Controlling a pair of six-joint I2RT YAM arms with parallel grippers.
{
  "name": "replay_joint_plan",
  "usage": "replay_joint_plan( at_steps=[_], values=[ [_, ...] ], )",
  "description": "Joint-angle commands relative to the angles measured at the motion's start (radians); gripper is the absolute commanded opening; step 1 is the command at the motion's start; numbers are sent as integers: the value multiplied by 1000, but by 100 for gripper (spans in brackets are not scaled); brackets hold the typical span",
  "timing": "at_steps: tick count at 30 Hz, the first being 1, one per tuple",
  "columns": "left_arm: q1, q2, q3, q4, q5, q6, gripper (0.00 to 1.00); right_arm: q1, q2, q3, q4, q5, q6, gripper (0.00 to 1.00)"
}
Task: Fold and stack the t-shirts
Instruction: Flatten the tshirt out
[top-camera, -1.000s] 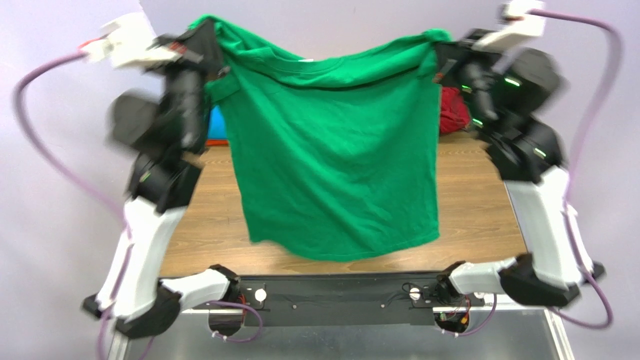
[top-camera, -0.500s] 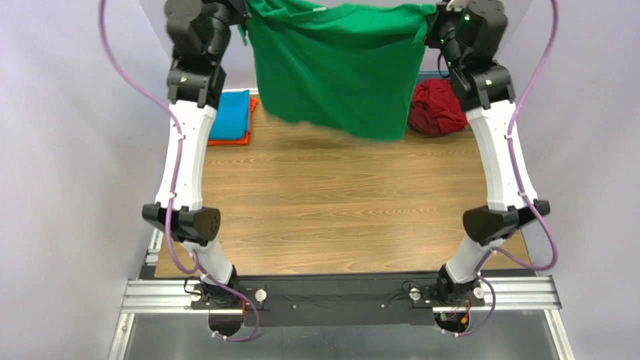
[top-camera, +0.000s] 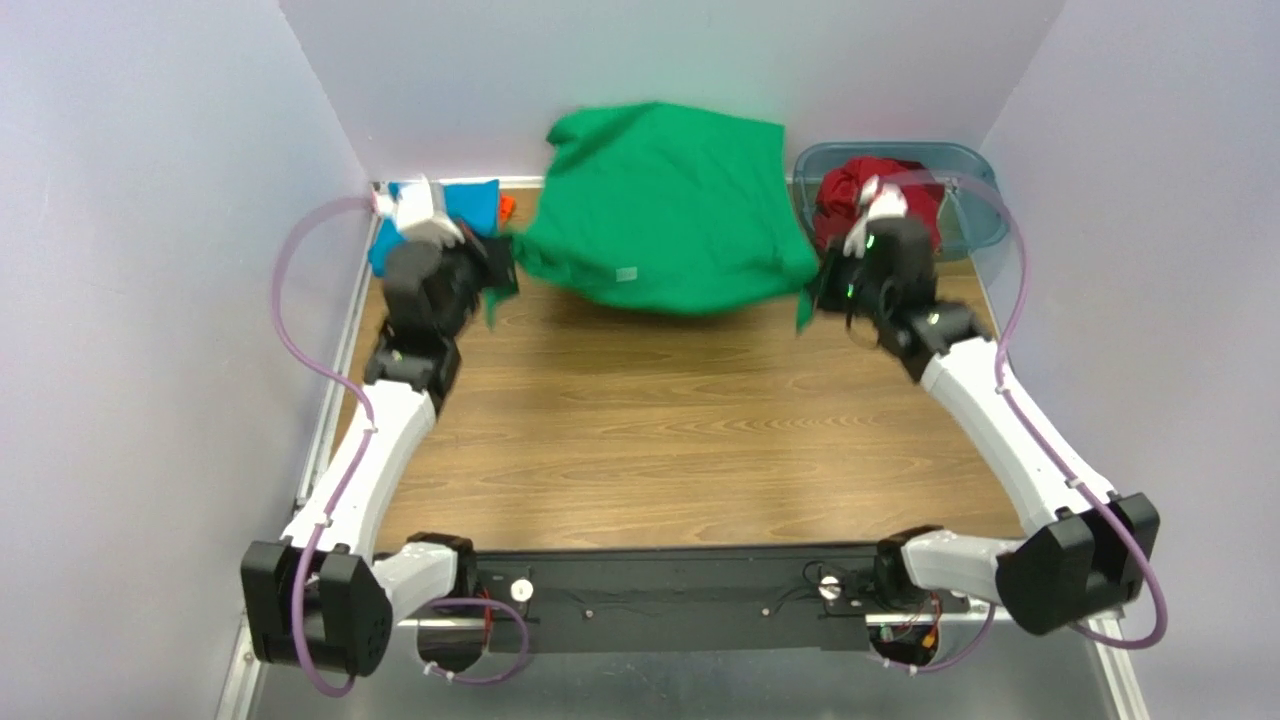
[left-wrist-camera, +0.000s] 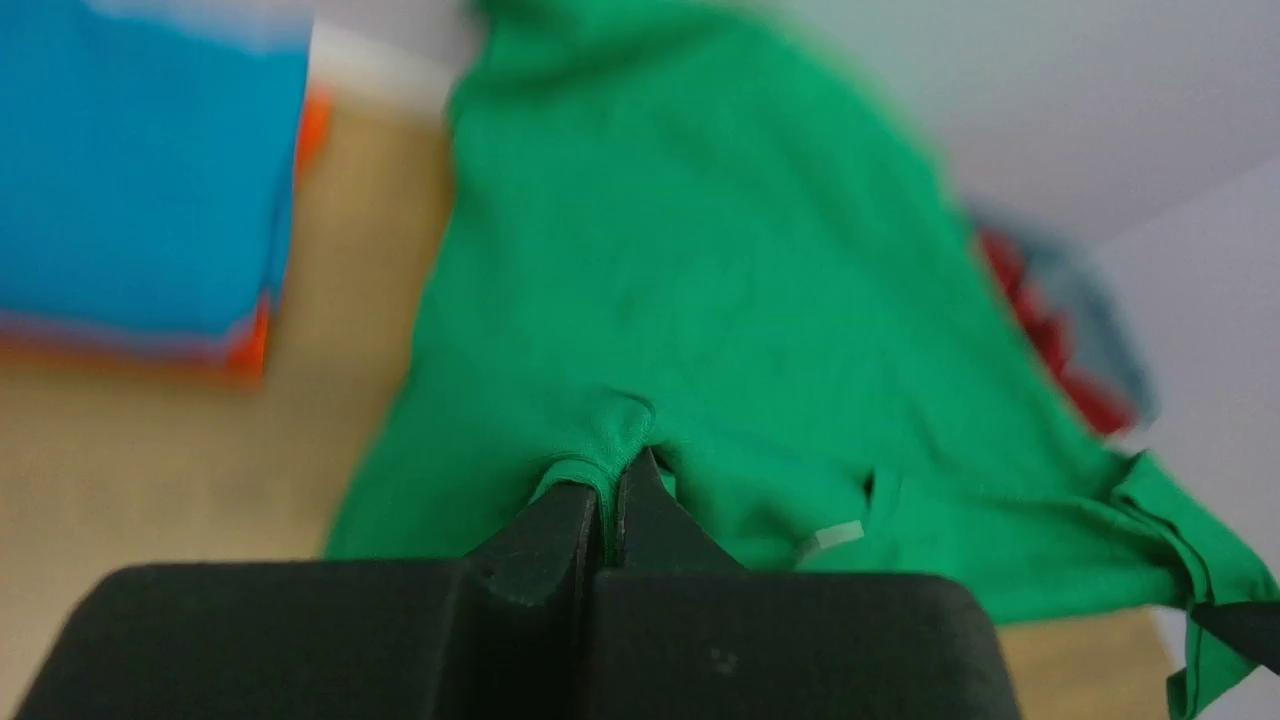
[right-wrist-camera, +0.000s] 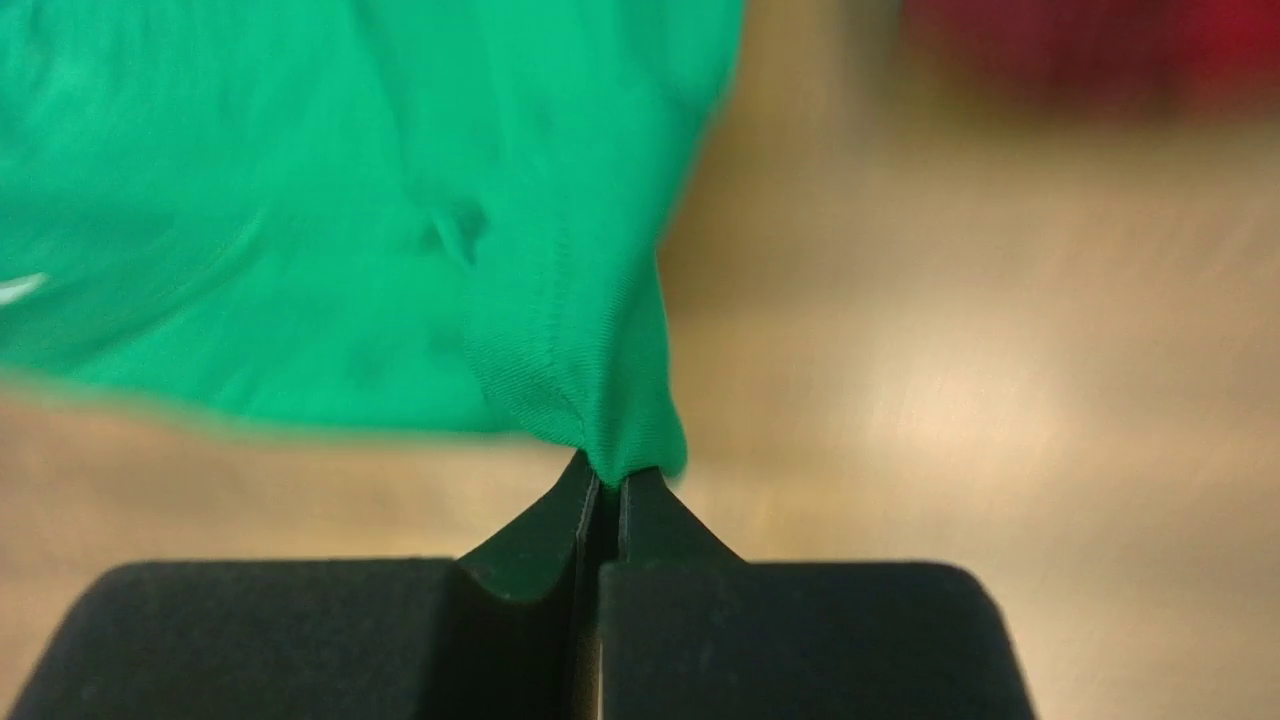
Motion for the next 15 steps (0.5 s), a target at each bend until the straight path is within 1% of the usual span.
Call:
replay_joint_plan(
  at_steps=[1, 2, 3, 4, 5, 6, 7, 8, 10, 11, 12, 14, 15],
  values=[
    [-2, -97, -294, -19, 31, -133, 0, -3, -140, -304, -44, -166, 194, 9],
    [-2, -120, -342, -39, 13, -146, 3, -1, -166, -363, -46, -210, 216, 13],
    [-2, -163, -379, -73, -13, -164, 16, -1, -194, -412, -55, -249, 236, 20],
    [-2, -181, -431, -149, -44, -181, 27, -3, -235, -463, -91, -264, 248, 39],
    [-3, -197, -455, -195, -46, -192, 41, -1, -258, -527, -107, -266, 265, 54],
    [-2, -232, -472, -240, -77, -211, 75, -1, -278, -558, -116, -280, 279, 78],
    [-3, -249, -496, -315, -114, -228, 82, -1, -292, -575, -138, -291, 285, 100],
    [-3, -270, -501, -347, -130, -260, 87, -1, -321, -583, -145, -310, 294, 100],
    [-6, -332, -496, -404, -150, -290, 89, -1, -336, -563, -167, -326, 272, 100],
    [-6, -352, -483, -427, -156, -304, 98, -3, -340, -539, -171, -318, 259, 100],
    [-6, -384, -466, -452, -165, -343, 99, -1, -335, -491, -178, -308, 232, 100],
    [-8, -413, -418, -464, -176, -339, 99, -1, -315, -433, -179, -253, 212, 100],
    [-8, -428, -403, -464, -184, -339, 99, -3, -277, -405, -178, -236, 189, 100]
  ],
)
